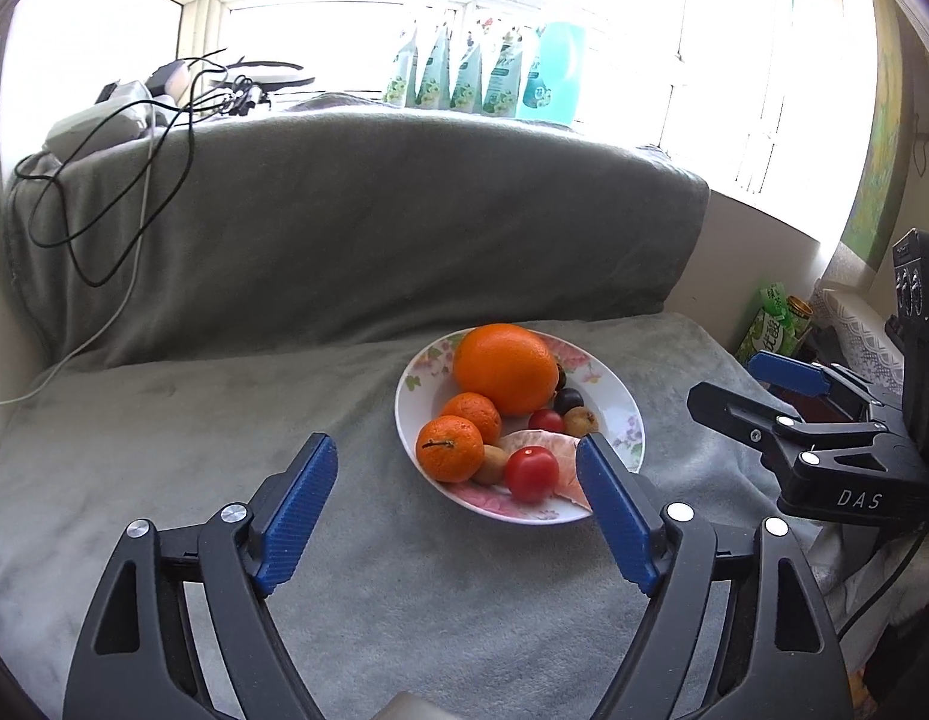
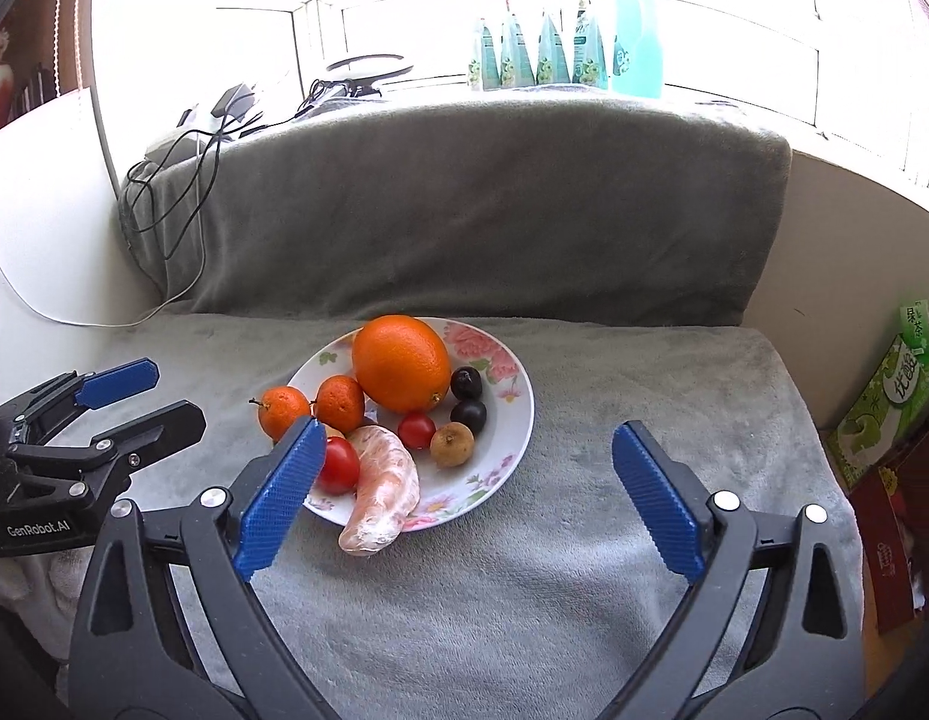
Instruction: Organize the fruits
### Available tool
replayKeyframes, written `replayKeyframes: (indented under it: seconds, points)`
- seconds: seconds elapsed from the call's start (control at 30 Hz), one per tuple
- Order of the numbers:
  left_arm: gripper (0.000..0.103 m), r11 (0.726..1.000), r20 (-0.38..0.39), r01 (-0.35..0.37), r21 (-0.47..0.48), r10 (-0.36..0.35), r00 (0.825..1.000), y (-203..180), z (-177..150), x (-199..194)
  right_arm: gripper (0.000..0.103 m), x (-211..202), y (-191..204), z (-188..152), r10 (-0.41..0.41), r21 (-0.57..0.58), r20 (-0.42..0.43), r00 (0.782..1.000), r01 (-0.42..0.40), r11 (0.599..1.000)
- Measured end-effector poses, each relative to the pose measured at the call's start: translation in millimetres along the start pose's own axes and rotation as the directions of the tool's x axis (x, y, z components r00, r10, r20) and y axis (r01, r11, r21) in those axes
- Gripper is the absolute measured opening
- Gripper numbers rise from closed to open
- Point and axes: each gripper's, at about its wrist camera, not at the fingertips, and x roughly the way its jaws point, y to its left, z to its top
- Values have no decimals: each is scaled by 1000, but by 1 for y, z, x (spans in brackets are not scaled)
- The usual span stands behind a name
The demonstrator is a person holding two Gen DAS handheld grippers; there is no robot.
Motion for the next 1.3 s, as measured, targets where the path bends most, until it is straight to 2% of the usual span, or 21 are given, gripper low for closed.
replayKeyframes:
  seconds: [0.4,0.5,1.3]
  points:
    - [82,998,-23,-56,-33,55,998,4,-8,-8,98,-13,6,-2,-14,-22,26,1000,15,1000]
    - [86,997,-19,-69,-29,68,997,4,-9,-11,98,-14,7,-3,-14,-21,25,1000,15,1000]
    - [88,997,-6,-73,-27,72,997,4,-13,-17,99,-13,10,-7,-17,-25,6,1000,17,1000]
